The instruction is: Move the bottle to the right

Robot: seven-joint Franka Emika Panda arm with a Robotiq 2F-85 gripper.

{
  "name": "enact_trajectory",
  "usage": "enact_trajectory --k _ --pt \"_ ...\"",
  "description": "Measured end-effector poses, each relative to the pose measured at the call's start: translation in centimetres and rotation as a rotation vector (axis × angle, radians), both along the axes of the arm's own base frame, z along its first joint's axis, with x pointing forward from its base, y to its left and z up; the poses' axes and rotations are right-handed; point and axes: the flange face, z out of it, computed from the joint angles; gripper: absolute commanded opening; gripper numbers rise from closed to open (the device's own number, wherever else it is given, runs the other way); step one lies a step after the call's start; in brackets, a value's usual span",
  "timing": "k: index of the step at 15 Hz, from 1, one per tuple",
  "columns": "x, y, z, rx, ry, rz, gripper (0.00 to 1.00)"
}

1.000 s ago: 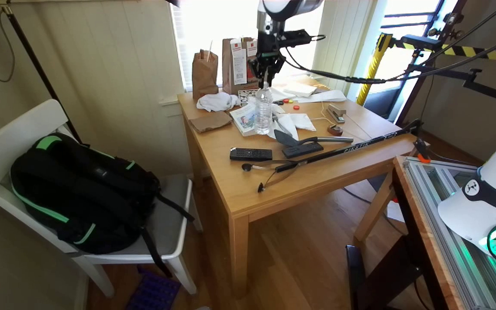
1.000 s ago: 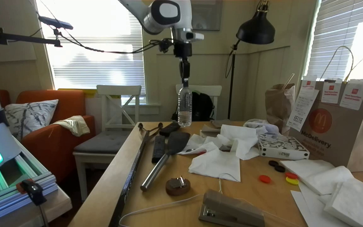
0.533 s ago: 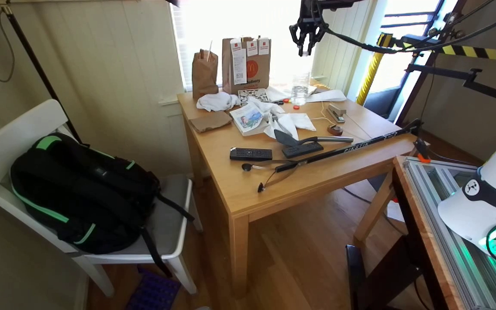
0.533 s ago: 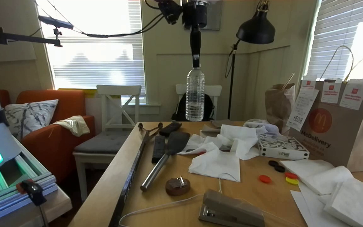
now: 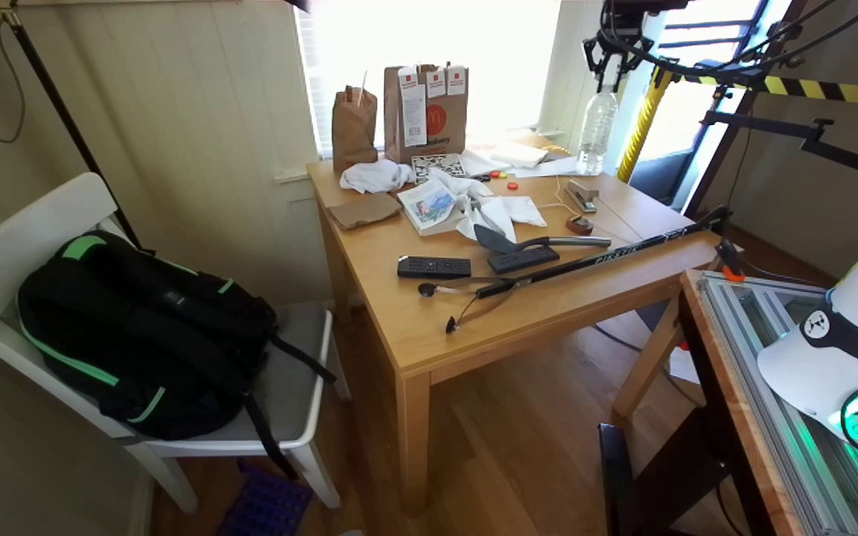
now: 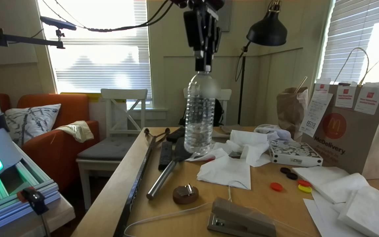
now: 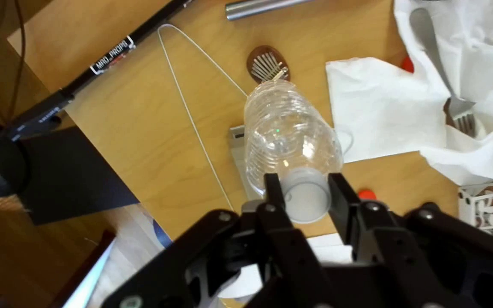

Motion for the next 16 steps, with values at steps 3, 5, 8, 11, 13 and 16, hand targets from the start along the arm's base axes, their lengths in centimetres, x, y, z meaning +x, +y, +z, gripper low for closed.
enact_trajectory --k 3,5,8,11,13,16 --pt "-5.4 0.7 -2.3 0.034 0.052 -0.078 0.32" --pt "-6.1 1.1 -2.8 0.044 0.058 -0.083 0.32" --pt "-5.4 1.0 -2.7 0.037 0.060 -0.075 0.32" --pt "-5.3 1.0 -2.7 0.036 0.061 -0.074 0.08" --pt "-5.6 0.7 -3.0 0.041 0.065 -0.083 0.08" --pt "-7.9 -1.0 -4.5 0.064 0.073 -0.151 0.08"
